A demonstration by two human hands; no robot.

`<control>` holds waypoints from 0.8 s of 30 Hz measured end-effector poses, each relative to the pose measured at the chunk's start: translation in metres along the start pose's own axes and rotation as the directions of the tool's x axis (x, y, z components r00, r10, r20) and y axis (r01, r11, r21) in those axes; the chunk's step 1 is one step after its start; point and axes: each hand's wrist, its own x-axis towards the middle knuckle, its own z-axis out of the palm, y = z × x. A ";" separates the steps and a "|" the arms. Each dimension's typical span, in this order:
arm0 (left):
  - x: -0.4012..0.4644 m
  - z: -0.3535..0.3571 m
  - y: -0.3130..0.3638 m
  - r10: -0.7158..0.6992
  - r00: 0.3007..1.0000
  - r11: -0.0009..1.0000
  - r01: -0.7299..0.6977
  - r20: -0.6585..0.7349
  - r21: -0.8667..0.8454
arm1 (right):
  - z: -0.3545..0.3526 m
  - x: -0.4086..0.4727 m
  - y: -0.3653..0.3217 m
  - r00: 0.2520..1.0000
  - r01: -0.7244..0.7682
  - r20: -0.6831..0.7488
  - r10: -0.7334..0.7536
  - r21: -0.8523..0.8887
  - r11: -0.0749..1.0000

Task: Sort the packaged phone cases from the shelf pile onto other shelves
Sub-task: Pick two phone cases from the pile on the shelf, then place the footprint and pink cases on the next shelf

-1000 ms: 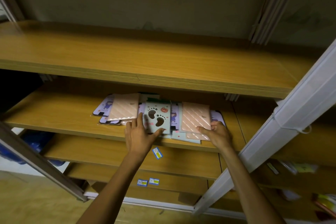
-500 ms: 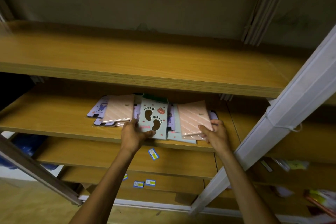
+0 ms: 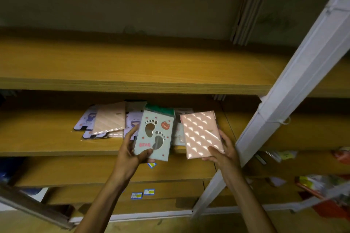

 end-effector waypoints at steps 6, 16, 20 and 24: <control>-0.051 0.036 0.001 -0.031 0.996 0.997 0.037 0.081 -0.074 | -0.057 -0.066 0.001 0.994 0.074 -0.070 -0.079 -0.076 0.994; -0.152 0.157 -0.013 -0.011 0.971 0.999 0.023 0.237 -0.046 | -0.211 -0.172 -0.006 0.947 0.145 -0.289 -0.142 -0.011 0.989; -0.185 0.217 -0.027 -0.025 0.950 0.999 0.032 0.312 -0.016 | -0.283 -0.200 -0.014 0.920 0.187 -0.349 -0.178 -0.008 0.982; -0.195 0.278 -0.041 -0.060 0.922 0.997 0.072 0.382 -0.017 | -0.334 -0.212 -0.025 0.883 0.244 -0.413 -0.225 -0.006 0.970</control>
